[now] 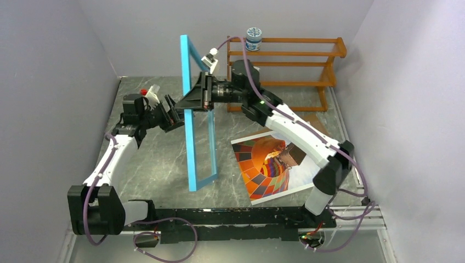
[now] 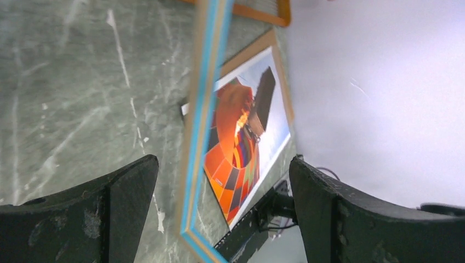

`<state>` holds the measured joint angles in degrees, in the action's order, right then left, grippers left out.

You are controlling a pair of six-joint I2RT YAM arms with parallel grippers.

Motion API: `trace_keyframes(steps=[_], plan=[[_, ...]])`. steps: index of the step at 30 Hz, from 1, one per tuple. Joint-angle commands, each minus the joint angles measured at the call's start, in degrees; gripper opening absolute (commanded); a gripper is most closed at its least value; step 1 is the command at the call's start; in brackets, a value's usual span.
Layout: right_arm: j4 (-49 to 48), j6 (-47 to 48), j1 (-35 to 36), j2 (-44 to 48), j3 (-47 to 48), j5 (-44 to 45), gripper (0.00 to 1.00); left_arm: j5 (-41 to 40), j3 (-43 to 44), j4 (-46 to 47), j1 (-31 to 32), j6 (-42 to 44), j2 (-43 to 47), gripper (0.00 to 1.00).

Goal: Put the photo into the frame
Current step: Turn over the photo frame at the center of the board.

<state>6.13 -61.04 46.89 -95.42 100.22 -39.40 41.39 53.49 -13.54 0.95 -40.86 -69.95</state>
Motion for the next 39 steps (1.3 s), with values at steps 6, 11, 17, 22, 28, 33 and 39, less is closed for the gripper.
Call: trace_keyframes(steps=[6,11,17,22,28,33,39], plan=[[-32.7,-20.3,1.4,-5.2,7.4,-12.4,0.12,8.7,-5.4,12.1,0.3,-1.5,-3.4,0.94],[-38.4,-25.4,1.5,-6.5,7.9,-13.3,0.12,-1.3,-3.2,1.5,0.4,3.3,-5.4,0.94],[-41.2,-28.0,1.4,-6.9,7.2,-13.4,0.12,-7.4,-3.1,-2.7,0.5,4.0,-7.7,0.94],[-32.7,-21.6,1.4,-5.6,7.8,-12.6,0.12,-9.6,-1.5,-6.8,0.5,5.4,-6.6,0.93],[-20.4,-13.0,0.6,-4.6,7.6,-9.3,0.11,-12.5,2.7,-15.2,0.5,6.2,-1.1,0.84],[-17.9,-12.1,0.2,-5.8,8.7,-9.7,0.11,-19.7,5.1,-24.2,0.5,8.2,0.9,0.77],[-24.9,-18.1,0.3,-7.3,8.2,-11.8,0.11,-7.9,-0.1,-12.7,0.5,6.6,0.6,0.94]])
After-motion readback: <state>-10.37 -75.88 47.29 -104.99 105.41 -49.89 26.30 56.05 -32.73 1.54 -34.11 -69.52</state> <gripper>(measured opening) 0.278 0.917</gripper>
